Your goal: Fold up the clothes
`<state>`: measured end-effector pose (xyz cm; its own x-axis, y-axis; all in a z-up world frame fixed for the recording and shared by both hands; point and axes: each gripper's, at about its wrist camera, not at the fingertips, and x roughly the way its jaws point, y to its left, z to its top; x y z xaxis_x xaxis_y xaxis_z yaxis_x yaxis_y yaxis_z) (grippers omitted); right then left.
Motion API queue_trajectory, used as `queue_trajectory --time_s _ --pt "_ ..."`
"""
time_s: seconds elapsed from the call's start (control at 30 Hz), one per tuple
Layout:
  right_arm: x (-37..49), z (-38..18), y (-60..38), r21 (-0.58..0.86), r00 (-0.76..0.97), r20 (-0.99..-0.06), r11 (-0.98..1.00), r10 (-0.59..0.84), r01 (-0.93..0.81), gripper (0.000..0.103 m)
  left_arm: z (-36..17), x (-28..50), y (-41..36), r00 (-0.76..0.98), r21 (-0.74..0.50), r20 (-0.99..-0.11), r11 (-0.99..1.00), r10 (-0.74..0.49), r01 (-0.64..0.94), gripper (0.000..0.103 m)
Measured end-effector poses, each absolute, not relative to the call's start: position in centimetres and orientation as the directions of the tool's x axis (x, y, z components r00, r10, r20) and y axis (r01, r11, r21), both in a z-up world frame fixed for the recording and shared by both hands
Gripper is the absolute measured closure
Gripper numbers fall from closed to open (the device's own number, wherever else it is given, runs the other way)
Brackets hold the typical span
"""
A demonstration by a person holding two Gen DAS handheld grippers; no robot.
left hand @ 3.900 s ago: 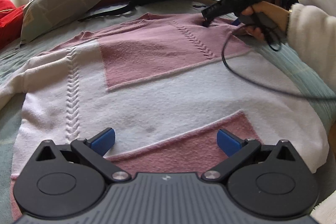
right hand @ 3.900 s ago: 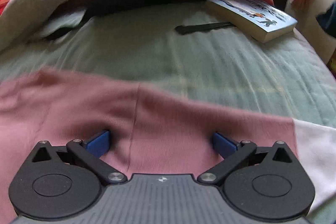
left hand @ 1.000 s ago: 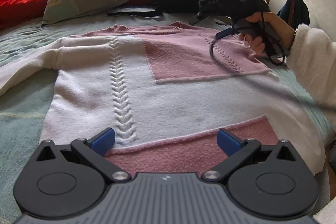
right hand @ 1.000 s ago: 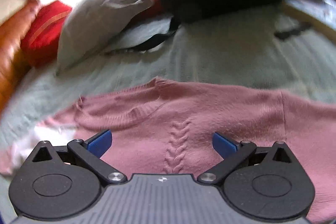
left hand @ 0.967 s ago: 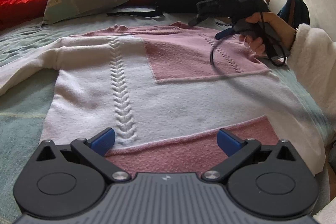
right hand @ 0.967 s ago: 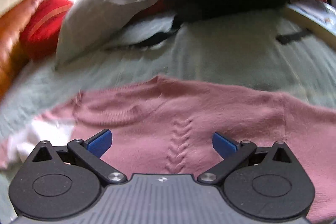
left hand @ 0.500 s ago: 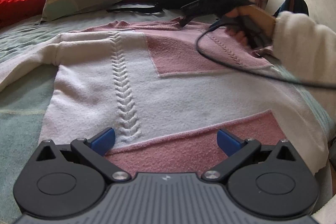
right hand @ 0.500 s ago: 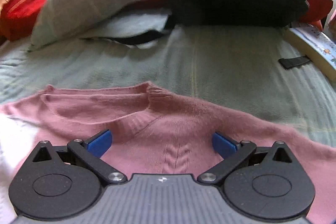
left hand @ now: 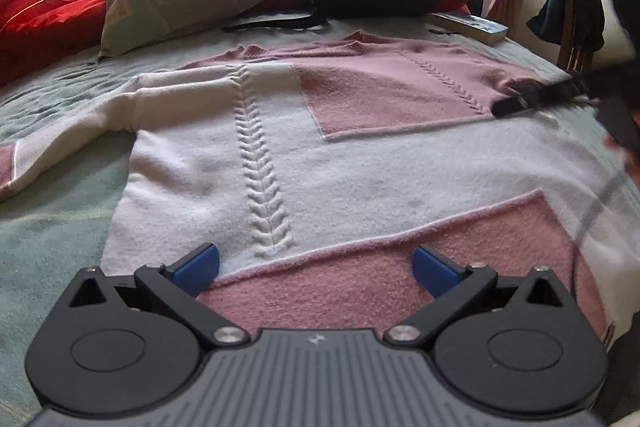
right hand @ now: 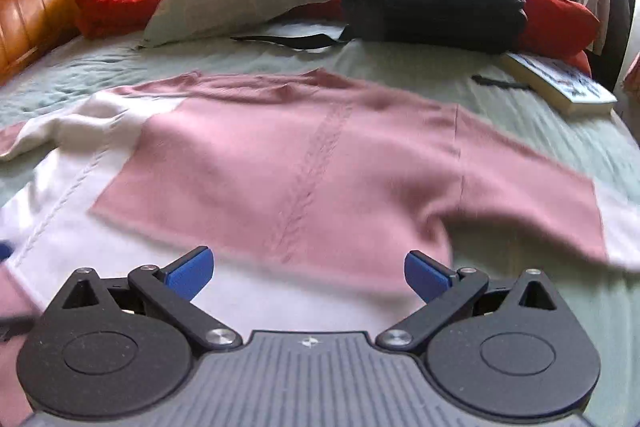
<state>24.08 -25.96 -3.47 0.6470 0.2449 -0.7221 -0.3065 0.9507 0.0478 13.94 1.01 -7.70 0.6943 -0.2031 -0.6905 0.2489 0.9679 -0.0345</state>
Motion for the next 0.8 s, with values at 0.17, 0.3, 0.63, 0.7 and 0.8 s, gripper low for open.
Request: queue_trajectory --time_s 0.17,0.3,0.63,0.7,0.8 --pt "21.1 -4.4 -25.2 0.006 0.675 -0.710 0.961 0.199 -0.276 0.000 -7.7 13.0 0.9 0.694 -0.020 -0.696 0.971 -0.184 0.237 0.001" --pt "18.4 -4.3 -25.0 -0.020 0.713 -0.680 0.968 0.171 -0.251 0.000 -7.3 11.0 1.2 0.685 -0.002 -0.704 0.965 -0.186 0.261 0.001" --pt "14.0 -6.5 -24.6 -0.026 0.729 -0.669 0.976 0.143 -0.216 0.000 -5.6 16.8 0.5 0.739 0.068 -0.640 0.944 -0.207 0.323 0.001" --pt "13.7 -6.6 -24.8 -0.022 0.728 -0.670 0.975 0.149 -0.220 0.000 -6.6 18.4 1.0 0.723 0.049 -0.663 0.952 -0.196 0.303 0.001" --pt "13.0 -6.7 -25.2 -0.023 0.731 -0.664 0.972 0.159 -0.232 0.000 -7.9 18.4 3.3 0.704 -0.047 -0.676 0.965 -0.221 0.258 0.001"
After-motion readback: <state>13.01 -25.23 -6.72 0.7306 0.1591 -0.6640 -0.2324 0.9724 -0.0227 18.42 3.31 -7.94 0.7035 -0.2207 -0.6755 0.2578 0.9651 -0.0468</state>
